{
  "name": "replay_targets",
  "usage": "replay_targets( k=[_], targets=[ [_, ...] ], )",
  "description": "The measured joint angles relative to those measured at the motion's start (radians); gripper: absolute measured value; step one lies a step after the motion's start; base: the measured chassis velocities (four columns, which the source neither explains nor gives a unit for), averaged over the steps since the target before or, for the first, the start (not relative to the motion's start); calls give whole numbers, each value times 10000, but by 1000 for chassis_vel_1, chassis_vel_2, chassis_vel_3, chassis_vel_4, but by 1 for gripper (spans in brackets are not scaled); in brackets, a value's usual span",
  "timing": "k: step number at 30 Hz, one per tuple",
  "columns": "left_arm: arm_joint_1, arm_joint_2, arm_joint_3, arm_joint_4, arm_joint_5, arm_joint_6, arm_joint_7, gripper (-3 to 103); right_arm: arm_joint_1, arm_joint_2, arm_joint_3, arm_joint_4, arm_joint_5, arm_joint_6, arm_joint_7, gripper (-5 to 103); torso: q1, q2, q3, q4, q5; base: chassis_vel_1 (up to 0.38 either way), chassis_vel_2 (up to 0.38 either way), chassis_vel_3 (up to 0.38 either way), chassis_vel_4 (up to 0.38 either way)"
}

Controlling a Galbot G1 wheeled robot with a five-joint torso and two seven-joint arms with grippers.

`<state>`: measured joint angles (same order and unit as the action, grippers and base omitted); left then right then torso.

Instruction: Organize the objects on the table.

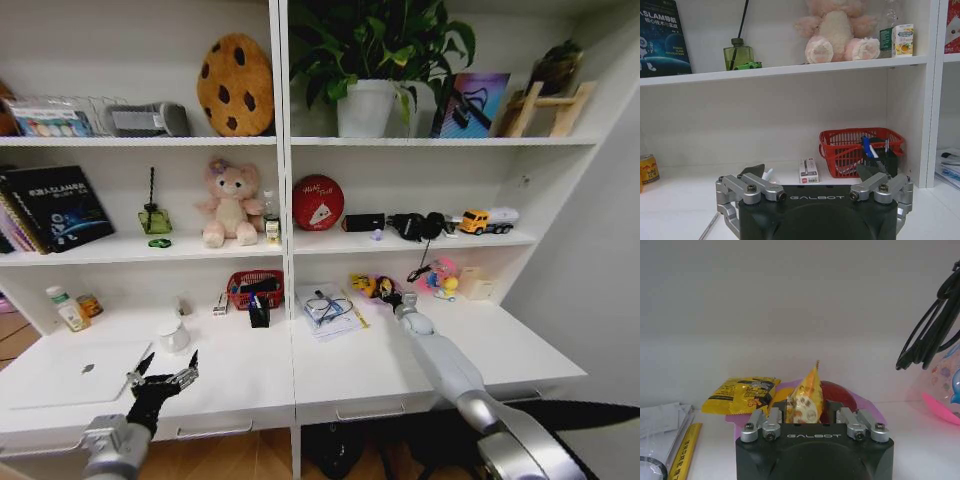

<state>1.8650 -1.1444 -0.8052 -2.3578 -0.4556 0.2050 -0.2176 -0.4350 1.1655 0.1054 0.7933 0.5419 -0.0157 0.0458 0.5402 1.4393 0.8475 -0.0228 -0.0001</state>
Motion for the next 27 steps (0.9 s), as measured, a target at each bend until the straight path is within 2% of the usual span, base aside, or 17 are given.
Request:
replay_targets(
  k=[1, 3, 4, 6, 7, 10, 11, 13, 15, 21, 23, 24, 26, 27],
  targets=[
    [0, 0, 0, 0, 0, 0, 0, 100, 0, 0, 0, 0, 0, 0, 0, 46, 0, 0, 0, 0, 0, 0, 0, 0, 0],
    [0, 0, 0, 0, 0, 0, 0, 100, -24, -23, -24, 57, 120, 1, -15, 57, 0, -1, 1, -2, 1, 0, 0, 0, 0],
    [0, 0, 0, 0, 0, 0, 0, 100, -24, -23, -24, 57, 120, 1, -15, 57, 0, -1, 1, -2, 1, 0, 0, 0, 0],
    [0, 0, 0, 0, 0, 0, 0, 100, -127, -125, -29, 240, 179, 0, -16, 68, 0, -1, 1, -2, 1, 0, 0, 0, 0],
    [0, 0, 0, 0, 0, 0, 0, 100, -127, -125, -29, 240, 179, 0, -16, 68, 0, -1, 1, -2, 1, 0, 0, 0, 0],
    [0, 0, 0, 0, 0, 0, 0, 100, -385, -346, 39, 714, 201, -20, 6, 84, 0, -1, 0, -2, 1, 0, 0, 0, 0],
    [0, 0, 0, 0, 0, 0, 0, 100, -385, -346, 39, 714, 201, -20, 6, 84, 0, -1, 0, -2, 1, 0, 0, 0, 0],
    [0, 0, 0, 0, 0, 0, 0, 100, -717, -652, 137, 1387, 235, -187, 72, 95, 0, 0, 0, -2, 2, 0, 0, 0, 0],
    [-1, 0, 0, 0, 0, 0, 0, 100, -886, -822, 168, 1715, 261, -263, 154, 99, 0, 0, 0, -4, 1, 0, 0, 0, 0],
    [0, 0, 0, 0, 0, 0, 0, 100, -1524, -1413, 202, 3154, 517, -664, 424, 100, 0, 0, 0, -6, 2, 0, 0, 0, 0],
    [0, 0, 0, 0, 0, 0, 0, 100, -2022, -1741, 198, 4286, 722, -860, 720, 100, 0, -1, 1, -2, 2, 0, 0, 0, 0],
    [0, 0, 0, 0, 0, 0, 0, 100, -2022, -1741, 198, 4286, 722, -860, 720, 100, 0, -1, 1, -2, 2, 0, 0, 0, 0],
    [0, 0, 0, 0, 0, 0, 1, 100, -2756, -2070, 286, 5701, 1104, -1200, 1107, 100, 0, 0, -1, 1, -2, 0, 0, 0, 0],
    [0, 0, 0, 0, 0, 0, 1, 100, -2756, -2070, 286, 5701, 1104, -1200, 1107, 100, 0, 0, -1, 1, -2, 0, 0, 0, 0]
  ],
)
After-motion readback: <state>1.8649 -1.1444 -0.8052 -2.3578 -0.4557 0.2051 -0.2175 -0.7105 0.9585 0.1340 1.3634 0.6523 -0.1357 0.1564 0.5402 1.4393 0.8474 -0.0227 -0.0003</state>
